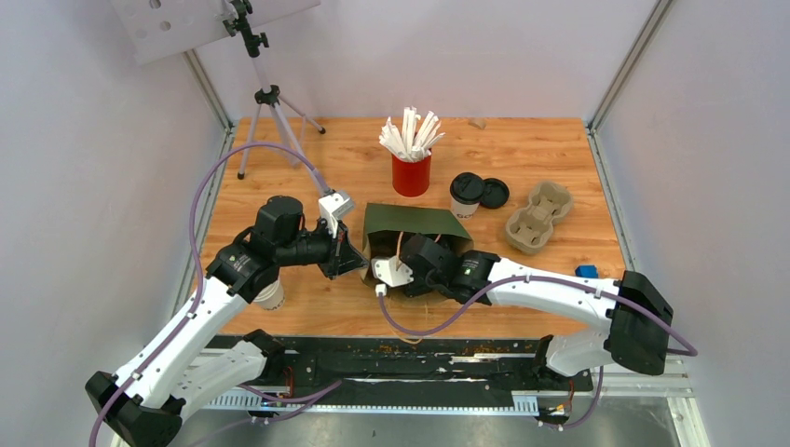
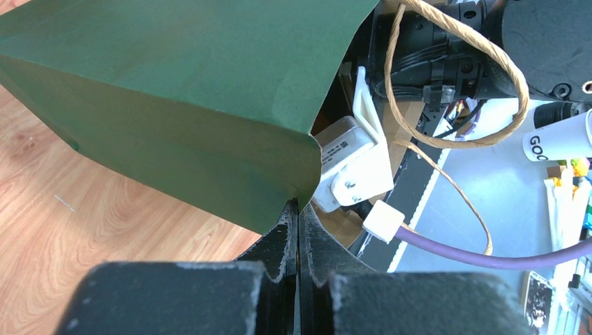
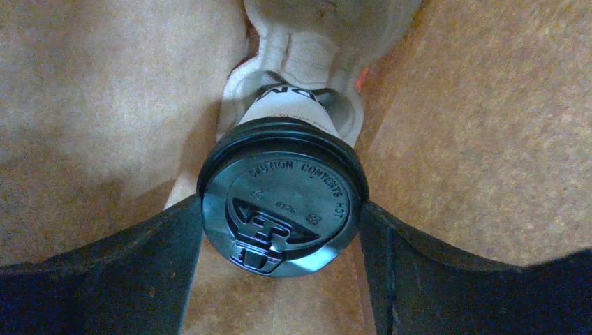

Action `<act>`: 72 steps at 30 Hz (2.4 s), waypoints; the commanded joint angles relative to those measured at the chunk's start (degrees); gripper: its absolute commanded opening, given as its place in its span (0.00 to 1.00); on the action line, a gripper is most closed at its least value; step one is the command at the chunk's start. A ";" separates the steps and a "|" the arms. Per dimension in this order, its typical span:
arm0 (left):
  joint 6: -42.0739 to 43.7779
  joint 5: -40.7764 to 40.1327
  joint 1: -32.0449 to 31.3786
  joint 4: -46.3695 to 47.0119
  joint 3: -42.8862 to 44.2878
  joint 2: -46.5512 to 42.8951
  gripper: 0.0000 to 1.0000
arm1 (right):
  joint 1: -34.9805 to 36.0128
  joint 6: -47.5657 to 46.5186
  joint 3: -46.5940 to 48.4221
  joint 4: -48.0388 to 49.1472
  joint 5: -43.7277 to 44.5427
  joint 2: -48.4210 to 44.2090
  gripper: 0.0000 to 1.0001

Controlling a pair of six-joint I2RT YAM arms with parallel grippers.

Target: Pack the takeout coffee

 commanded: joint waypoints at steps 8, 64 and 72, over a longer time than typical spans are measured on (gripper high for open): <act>-1.12 1.50 -0.23 3.06 1.10 -0.57 0.00 | -2.15 1.68 -3.32 7.31 -0.57 -1.70 0.66; -1.82 1.26 -0.23 3.56 0.70 0.24 0.00 | -4.46 0.67 -1.15 4.21 -5.48 -2.67 0.87; -1.67 1.06 -0.19 3.29 1.31 0.80 0.00 | -4.44 0.47 0.80 1.83 -7.23 -3.43 0.90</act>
